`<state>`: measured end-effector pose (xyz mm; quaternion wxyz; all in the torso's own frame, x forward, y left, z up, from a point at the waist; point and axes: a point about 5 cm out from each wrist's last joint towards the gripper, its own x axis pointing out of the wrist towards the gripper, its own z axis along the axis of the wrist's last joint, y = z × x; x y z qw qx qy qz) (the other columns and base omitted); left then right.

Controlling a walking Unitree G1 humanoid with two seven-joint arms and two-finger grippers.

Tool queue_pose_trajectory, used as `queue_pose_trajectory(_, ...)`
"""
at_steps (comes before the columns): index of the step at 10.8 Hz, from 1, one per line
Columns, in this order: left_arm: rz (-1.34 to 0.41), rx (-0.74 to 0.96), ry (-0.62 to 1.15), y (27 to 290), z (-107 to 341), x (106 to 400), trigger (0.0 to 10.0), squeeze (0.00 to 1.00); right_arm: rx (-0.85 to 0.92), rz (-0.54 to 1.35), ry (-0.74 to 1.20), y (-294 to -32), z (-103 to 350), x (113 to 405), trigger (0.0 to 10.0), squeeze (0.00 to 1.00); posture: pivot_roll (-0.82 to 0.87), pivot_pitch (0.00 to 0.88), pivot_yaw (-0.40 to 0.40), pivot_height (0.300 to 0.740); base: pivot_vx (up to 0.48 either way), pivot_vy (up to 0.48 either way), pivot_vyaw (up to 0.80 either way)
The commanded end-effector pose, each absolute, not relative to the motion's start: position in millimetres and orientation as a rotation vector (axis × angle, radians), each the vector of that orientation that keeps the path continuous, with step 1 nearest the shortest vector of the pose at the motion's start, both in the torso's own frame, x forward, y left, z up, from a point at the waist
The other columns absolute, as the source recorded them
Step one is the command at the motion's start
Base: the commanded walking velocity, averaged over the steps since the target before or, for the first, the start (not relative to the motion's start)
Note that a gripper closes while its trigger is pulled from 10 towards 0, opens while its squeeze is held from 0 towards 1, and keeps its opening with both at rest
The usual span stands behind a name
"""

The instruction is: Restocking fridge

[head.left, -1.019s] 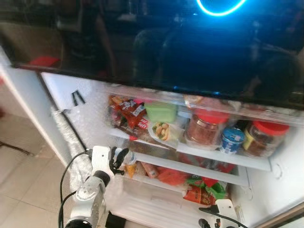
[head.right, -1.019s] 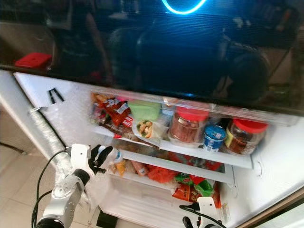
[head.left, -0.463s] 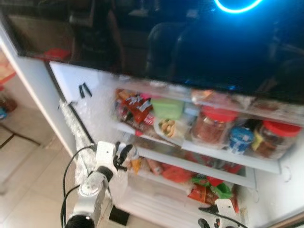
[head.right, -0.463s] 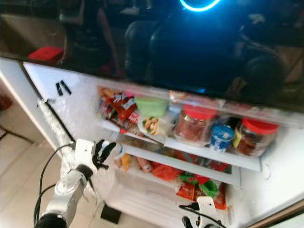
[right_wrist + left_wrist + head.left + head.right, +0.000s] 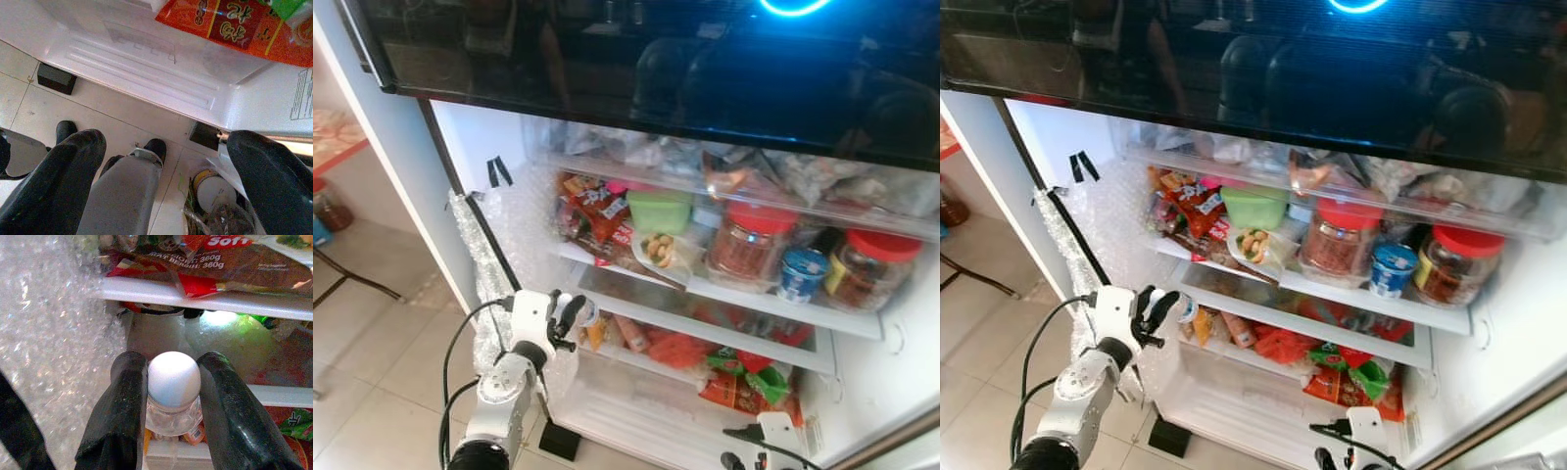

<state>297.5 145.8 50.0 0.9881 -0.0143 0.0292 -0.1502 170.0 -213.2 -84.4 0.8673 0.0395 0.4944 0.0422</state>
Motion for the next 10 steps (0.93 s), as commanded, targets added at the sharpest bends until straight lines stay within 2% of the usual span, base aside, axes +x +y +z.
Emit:
queue_pose_trajectory(1,-0.316,0.002,0.039,142.2,54.9,302.3,10.0,0.0,0.097,0.091,1.028,-213.4,-83.3,172.0,10.0,0.0,0.05,0.0,-0.009,0.677,0.0,0.0,0.0)
queue_pose_trajectory(10,-0.319,0.047,-0.033,136.9,70.3,311.6,10.0,0.0,0.109,0.092,0.998,-213.1,-82.2,173.4,10.0,0.0,0.05,0.0,-0.012,0.677,0.0,0.0,0.0)
